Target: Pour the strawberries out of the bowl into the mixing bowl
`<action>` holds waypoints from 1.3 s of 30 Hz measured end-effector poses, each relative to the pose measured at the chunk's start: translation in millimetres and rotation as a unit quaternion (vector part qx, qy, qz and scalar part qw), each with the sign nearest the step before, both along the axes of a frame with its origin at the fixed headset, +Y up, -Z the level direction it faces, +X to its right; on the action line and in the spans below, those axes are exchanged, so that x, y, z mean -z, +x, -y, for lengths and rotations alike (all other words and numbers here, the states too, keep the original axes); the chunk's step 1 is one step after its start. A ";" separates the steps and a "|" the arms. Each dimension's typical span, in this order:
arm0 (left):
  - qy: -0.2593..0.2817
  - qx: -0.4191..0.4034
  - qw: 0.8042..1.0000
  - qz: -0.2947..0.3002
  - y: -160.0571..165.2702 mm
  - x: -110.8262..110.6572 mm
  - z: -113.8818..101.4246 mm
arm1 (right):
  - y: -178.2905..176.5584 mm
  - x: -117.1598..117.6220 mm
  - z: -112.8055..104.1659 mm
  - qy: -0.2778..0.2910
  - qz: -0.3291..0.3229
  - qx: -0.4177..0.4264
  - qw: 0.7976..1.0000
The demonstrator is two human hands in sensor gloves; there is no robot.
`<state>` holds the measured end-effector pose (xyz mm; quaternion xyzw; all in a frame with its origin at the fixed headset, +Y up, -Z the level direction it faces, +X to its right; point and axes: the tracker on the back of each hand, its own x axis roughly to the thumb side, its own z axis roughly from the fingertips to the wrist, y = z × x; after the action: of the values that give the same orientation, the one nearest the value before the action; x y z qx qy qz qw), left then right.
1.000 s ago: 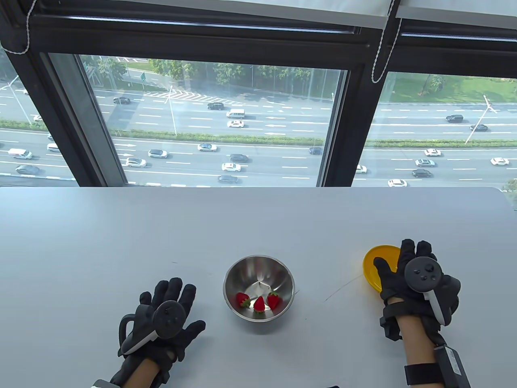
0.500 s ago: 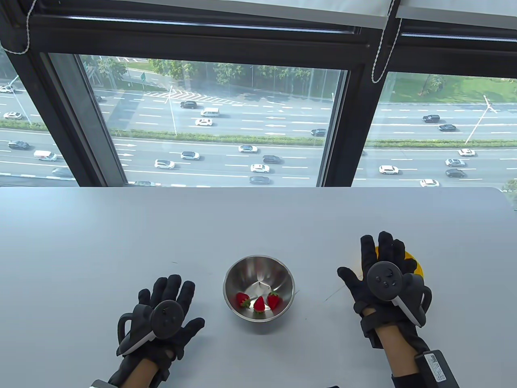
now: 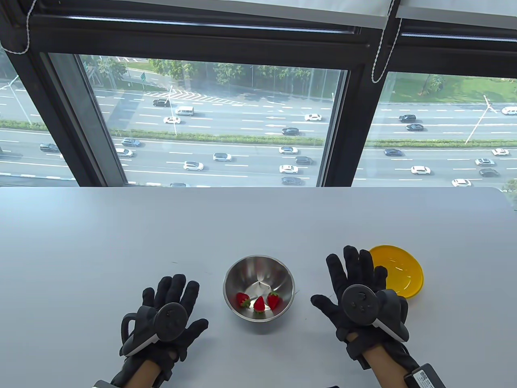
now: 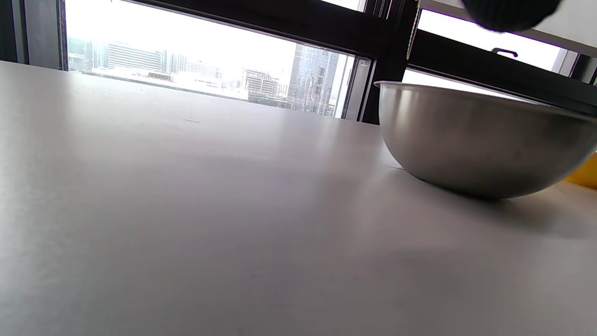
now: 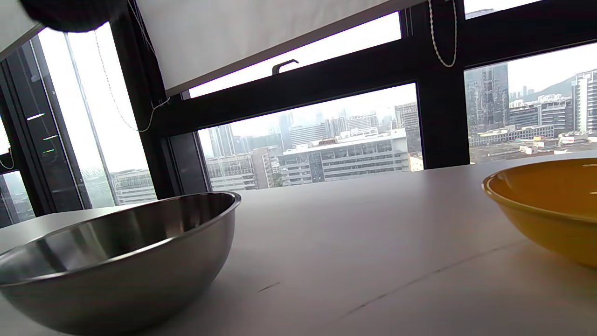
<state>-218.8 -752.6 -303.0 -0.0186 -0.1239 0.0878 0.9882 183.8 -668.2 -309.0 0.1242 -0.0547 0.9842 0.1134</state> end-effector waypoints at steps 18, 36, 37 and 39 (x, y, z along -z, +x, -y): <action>0.013 0.010 1.000 0.022 14.3 -4.3 1.7 | -32.1 -16.6 32.3 -0.028 -0.049 -0.047 0.997; 0.002 0.031 0.999 0.045 27.0 -8.1 6.7 | -48.2 -27.4 45.7 -0.049 -0.079 -0.070 0.993; 0.002 0.031 0.998 0.045 27.2 -8.2 6.6 | -48.2 -27.5 45.9 -0.049 -0.079 -0.070 0.993; 0.001 0.034 0.998 0.046 27.7 -8.6 6.1 | -48.1 -27.6 45.8 -0.050 -0.079 -0.069 0.993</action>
<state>-191.1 -758.7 -294.5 -0.0258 -0.1690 0.0532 0.9838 135.7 -714.0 -281.4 0.1996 0.0120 0.9782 0.0552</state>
